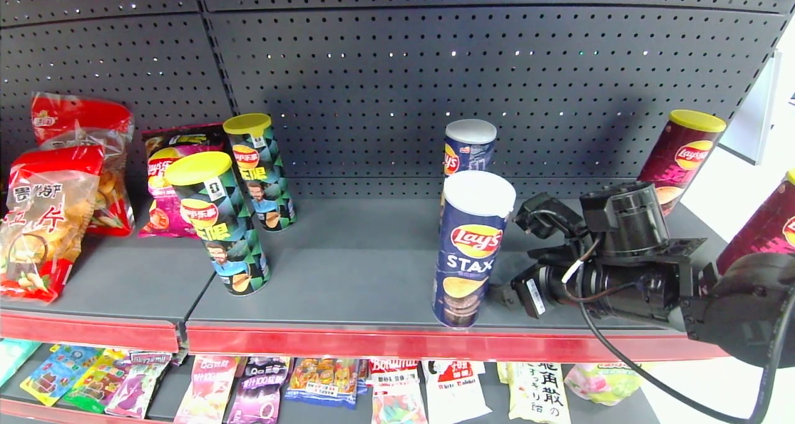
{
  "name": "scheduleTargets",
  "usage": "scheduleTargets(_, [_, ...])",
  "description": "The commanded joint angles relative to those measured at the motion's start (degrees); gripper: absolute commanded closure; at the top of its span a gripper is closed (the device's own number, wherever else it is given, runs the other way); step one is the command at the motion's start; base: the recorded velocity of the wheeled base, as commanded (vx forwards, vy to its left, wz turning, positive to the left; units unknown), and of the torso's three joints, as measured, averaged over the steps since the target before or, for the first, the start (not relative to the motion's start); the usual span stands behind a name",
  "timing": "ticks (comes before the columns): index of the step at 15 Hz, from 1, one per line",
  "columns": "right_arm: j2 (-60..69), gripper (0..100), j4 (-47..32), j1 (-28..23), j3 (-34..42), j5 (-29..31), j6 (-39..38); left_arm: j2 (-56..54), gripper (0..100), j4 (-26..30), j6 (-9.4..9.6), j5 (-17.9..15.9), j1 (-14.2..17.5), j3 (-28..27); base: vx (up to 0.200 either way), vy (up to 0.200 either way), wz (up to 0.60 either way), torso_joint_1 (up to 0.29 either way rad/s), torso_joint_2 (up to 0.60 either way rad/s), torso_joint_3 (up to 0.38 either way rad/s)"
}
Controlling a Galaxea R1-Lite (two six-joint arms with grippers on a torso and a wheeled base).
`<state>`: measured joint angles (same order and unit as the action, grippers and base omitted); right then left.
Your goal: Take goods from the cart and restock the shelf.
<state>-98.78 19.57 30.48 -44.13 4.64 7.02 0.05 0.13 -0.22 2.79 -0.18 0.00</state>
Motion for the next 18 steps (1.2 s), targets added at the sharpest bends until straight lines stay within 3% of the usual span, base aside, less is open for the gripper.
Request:
scheduleTargets(1, [-0.4, 0, 0.0, 0.2, -0.3, 0.0, 0.0, 0.0, 0, 0.0, -0.04, 0.0, 0.0, 0.0, 0.0, 0.0, 0.0, 0.0, 0.0, 0.0])
scheduleTargets(10, [-0.4, 0, 0.0, 0.1, -0.4, 0.1, -1.0, 0.0, 0, 0.0, -0.04, 0.0, 0.0, 0.0, 0.0, 0.0, 0.0, 0.0, 0.0, 0.0])
scheduleTargets(12, [1.0, 0, 0.0, -0.2, 0.7, 2.5, -2.4, 0.0, 0, 0.0, -0.04, 0.0, 0.0, 0.0, 0.0, 0.0, 0.0, 0.0, 0.0, 0.0])
scheduleTargets(18, [16.4, 0, -0.1, -3.1, 8.5, 4.2, -3.1, 0.0, 0, 0.0, -0.04, 0.0, 0.0, 0.0, 0.0, 0.0, 0.0, 0.0, 0.0, 0.0])
